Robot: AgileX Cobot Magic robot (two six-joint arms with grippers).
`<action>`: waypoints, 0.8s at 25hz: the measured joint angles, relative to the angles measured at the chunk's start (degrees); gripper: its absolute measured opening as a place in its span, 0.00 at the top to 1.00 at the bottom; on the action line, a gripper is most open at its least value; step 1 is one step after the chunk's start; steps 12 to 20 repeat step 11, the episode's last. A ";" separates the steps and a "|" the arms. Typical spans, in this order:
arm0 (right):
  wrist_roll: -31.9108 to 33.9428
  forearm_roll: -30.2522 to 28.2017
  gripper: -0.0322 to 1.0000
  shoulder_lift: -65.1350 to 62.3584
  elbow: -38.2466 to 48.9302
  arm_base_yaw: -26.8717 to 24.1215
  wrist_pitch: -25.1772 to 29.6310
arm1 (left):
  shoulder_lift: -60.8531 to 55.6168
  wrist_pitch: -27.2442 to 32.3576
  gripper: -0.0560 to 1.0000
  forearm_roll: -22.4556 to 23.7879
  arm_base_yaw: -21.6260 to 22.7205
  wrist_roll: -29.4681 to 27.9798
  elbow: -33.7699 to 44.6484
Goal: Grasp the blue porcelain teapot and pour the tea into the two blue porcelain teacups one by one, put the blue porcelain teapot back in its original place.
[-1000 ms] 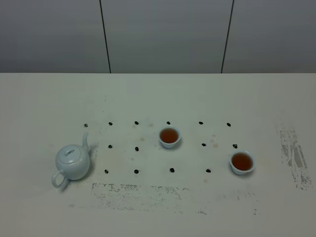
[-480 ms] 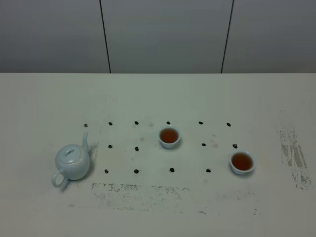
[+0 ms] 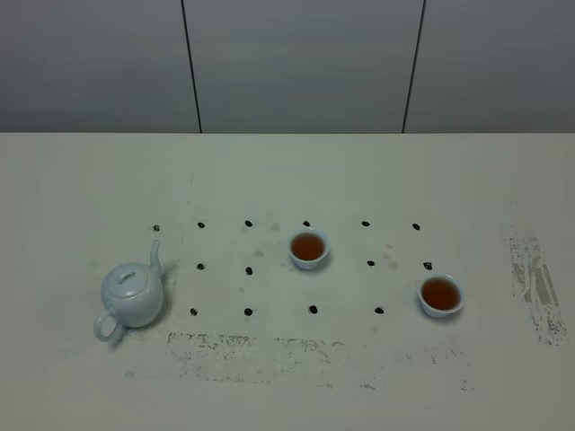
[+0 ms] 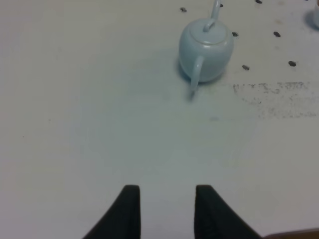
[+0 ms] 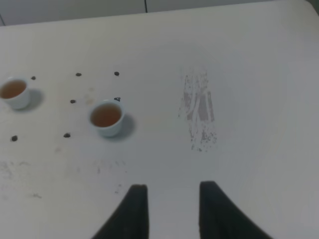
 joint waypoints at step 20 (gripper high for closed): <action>0.00 0.00 0.74 0.00 0.00 0.00 0.00 | 0.00 0.00 0.67 0.00 0.00 0.00 0.00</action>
